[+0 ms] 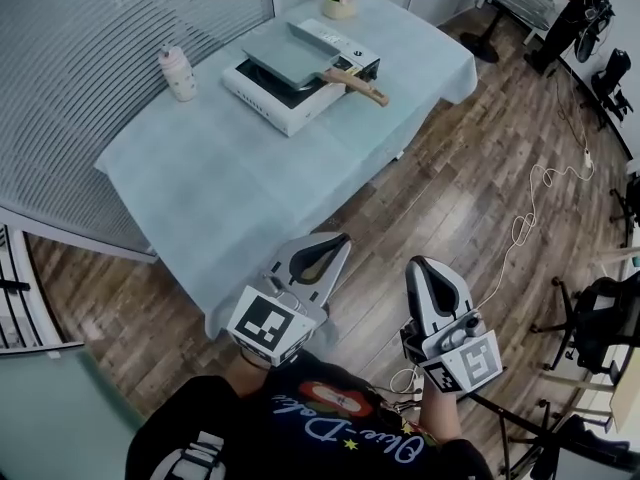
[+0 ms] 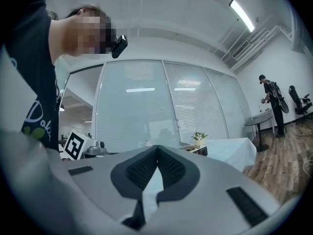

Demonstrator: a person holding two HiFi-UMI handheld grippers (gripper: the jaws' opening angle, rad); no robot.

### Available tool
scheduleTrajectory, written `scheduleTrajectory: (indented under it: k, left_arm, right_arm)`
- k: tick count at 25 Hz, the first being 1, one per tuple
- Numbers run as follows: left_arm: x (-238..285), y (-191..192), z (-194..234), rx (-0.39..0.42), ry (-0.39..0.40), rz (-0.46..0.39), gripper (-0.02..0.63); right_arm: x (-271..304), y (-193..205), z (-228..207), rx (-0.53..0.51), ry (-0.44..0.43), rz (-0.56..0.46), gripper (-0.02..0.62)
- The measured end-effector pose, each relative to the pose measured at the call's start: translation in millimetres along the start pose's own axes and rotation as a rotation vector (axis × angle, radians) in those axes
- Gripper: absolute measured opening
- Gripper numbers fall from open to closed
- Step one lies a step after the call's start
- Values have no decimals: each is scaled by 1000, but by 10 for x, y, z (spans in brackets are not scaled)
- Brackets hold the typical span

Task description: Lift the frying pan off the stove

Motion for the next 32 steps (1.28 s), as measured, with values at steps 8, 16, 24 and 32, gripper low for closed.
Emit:
scheduleTrajectory:
  k: [8, 16, 24, 32]
  left_arm:
    - [319, -214, 214, -7, 7, -56, 5]
    - [423, -390, 370, -41, 5, -78, 4]
    - [425, -431, 379, -41, 2, -89, 5]
    - [610, -461, 679, -34, -153, -85, 5]
  right_arm:
    - [307, -188, -242, -25, -20, 20, 0]
    - [508, -372, -275, -64, -33, 47, 0]
    - [573, -429, -266, -64, -71, 30, 0]
    - [947, -468, -777, -34, -204, -14, 0]
Point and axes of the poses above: the fingertips, and each gripper's own axes: x forward along the fingers, z to its left, y out of its underside, the point moved 2 cm from there along -x, backward along the fingers, and after that the axes turned 12 degrees about -y, right-handed, at the moved point
